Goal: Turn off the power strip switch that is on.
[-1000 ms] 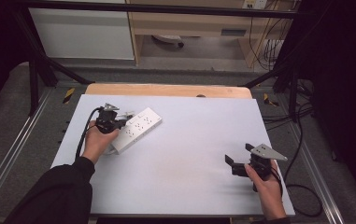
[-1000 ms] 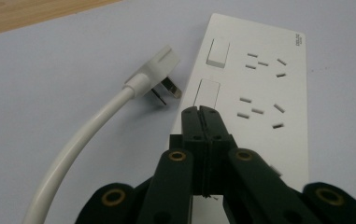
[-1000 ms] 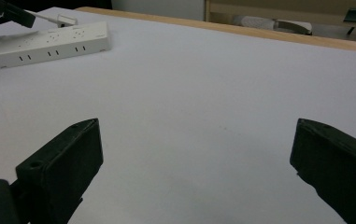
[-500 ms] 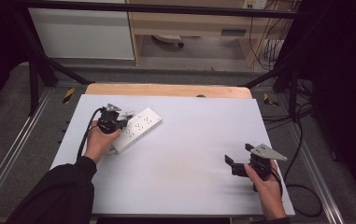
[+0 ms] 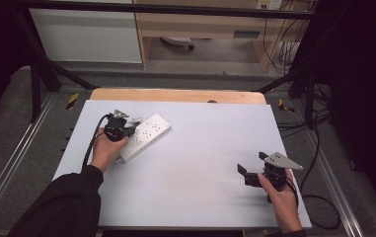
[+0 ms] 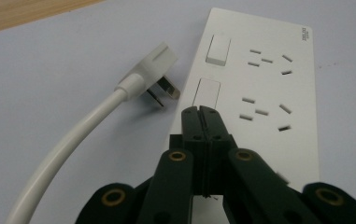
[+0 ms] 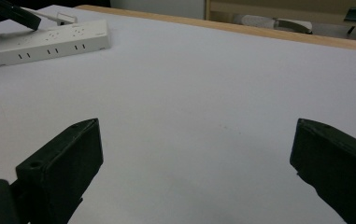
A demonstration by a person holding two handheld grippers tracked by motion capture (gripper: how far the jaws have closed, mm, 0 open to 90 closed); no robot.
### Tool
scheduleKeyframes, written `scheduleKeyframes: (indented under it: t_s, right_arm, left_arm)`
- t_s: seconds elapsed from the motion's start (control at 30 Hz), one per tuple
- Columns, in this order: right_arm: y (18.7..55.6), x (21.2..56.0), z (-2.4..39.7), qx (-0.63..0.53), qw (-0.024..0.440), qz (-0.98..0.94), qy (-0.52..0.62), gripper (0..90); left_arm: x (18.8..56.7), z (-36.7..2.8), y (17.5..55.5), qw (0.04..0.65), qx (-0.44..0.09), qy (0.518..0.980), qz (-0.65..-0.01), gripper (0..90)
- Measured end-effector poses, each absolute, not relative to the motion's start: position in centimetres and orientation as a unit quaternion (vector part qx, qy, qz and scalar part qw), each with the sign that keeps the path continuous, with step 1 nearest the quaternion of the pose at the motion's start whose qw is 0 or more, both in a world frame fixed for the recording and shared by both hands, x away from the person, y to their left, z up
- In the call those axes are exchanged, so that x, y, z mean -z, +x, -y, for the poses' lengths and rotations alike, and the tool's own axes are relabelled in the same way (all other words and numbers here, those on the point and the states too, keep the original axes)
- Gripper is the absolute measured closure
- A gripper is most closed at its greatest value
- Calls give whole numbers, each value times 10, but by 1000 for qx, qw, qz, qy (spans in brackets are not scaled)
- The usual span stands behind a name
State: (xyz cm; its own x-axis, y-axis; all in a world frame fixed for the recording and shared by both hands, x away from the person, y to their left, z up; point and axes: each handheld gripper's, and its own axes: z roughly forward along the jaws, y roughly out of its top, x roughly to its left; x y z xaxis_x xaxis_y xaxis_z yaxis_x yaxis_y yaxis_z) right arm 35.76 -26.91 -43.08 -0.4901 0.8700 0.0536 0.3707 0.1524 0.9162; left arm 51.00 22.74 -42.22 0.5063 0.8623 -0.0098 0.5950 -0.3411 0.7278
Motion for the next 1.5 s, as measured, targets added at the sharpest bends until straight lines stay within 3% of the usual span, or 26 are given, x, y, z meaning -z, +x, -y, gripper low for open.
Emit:
scheduleKeyframes:
  t_s: [0.7,1.5]
  right_arm:
    - [357,431,268,-486,255,-715,433,30]
    - [357,430,269,-486,257,-714,433,30]
  left_arm:
    - [422,-224,513,328,-195,805,-454,900]
    - [414,-220,507,367,-211,789,-445,900]
